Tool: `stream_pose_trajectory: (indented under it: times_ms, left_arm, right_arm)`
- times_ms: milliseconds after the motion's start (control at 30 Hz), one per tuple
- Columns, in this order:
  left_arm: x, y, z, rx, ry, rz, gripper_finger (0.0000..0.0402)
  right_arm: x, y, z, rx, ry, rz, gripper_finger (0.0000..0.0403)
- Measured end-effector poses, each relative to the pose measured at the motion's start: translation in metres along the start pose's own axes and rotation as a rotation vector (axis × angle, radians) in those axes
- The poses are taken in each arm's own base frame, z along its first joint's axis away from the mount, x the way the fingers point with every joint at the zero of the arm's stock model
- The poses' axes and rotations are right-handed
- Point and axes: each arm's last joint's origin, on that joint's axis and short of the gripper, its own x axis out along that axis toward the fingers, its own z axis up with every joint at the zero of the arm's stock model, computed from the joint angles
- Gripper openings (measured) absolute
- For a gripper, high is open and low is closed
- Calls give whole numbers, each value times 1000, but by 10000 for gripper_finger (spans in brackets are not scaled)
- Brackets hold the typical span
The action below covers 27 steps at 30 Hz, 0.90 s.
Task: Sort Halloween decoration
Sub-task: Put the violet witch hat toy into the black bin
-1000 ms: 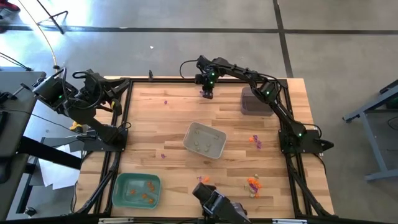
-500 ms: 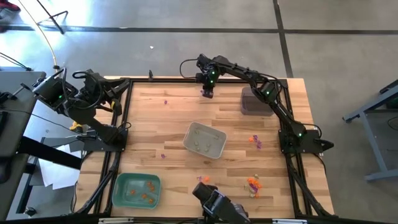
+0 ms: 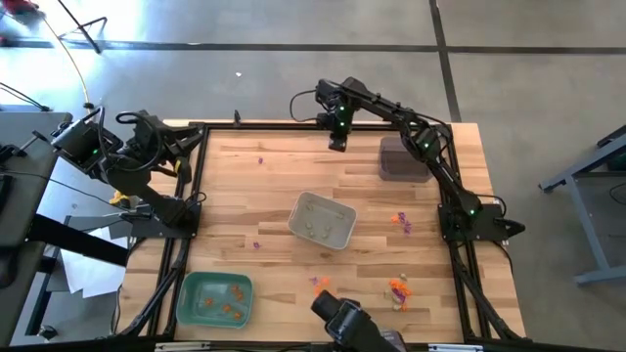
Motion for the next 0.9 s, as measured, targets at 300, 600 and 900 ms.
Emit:
stream_pose_trajectory:
  times_ms: [300, 600, 900]
  left_arm:
    - [0, 0, 0, 9, 16, -15, 97]
    - [0, -1, -1, 10, 50, -46, 97]
    - [0, -2, -1, 2, 51, -46, 97]
  right_arm:
    - [-14, 9, -11, 104, 86, 1, 0]
    - [-69, 31, -21, 102, -12, -57, 0]
    - [-100, 54, -55, 120, -6, -78, 0]
